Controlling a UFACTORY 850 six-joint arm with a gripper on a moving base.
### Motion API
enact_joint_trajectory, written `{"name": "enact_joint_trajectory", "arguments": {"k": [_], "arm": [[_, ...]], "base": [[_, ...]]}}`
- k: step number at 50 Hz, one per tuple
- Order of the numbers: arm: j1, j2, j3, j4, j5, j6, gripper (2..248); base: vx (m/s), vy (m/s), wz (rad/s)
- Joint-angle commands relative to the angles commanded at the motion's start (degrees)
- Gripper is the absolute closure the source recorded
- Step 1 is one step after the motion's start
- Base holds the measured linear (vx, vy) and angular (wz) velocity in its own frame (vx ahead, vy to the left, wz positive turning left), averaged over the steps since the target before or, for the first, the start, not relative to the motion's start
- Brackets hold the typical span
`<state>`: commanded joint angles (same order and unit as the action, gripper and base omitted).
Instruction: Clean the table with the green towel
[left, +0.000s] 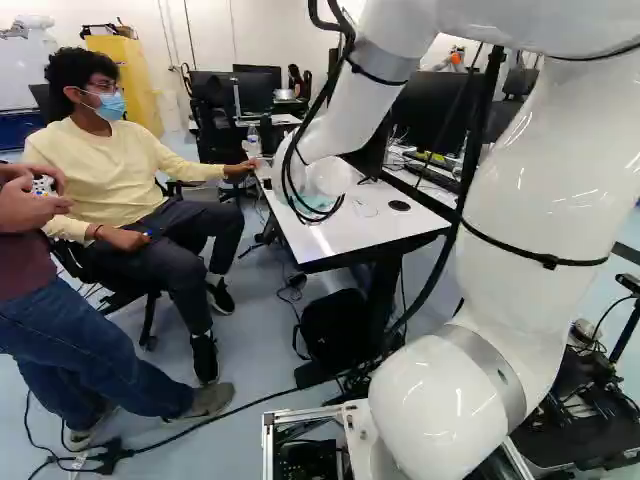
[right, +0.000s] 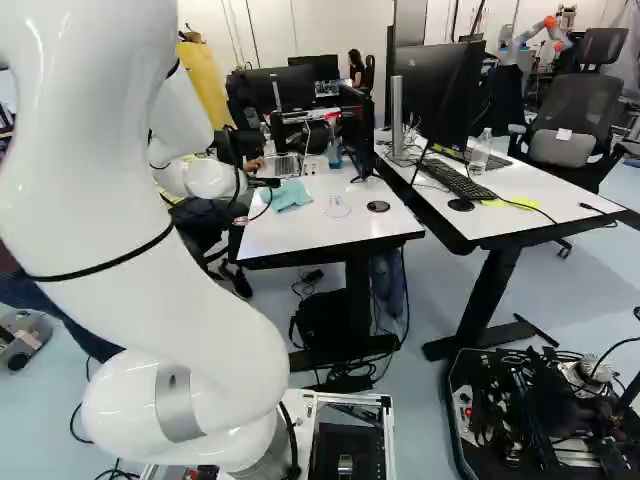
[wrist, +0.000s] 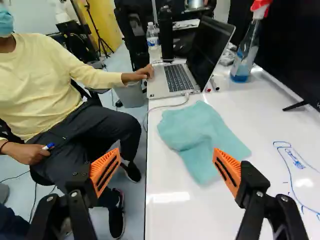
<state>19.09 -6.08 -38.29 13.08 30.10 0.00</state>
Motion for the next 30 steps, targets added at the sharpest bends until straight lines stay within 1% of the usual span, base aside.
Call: {"name": "enact_joint_trajectory", "arguments": {"k": [5, 11, 22, 26, 30], "arm": [[0.6, -0.3, -0.7, 2.4, -2.4, 0.0, 3], [0.8, -0.3, -1.5, 5.2, -5.3, 0.0, 3], [0.2, 1.2, -1.5, 10.4, -10.2, 0.0, 3], [-0.1, 1.9, -1.3, 11.8, -10.9, 0.0, 3], [-0.5, 2.6, -1.1, 12.4, -11.2, 0.0, 3]], "base": [[0.000, 0.000, 0.000], [0.000, 0.000, 0.000], [0.000, 0.000, 0.000], [0.000, 0.000, 0.000], [0.000, 0.000, 0.000]]}}
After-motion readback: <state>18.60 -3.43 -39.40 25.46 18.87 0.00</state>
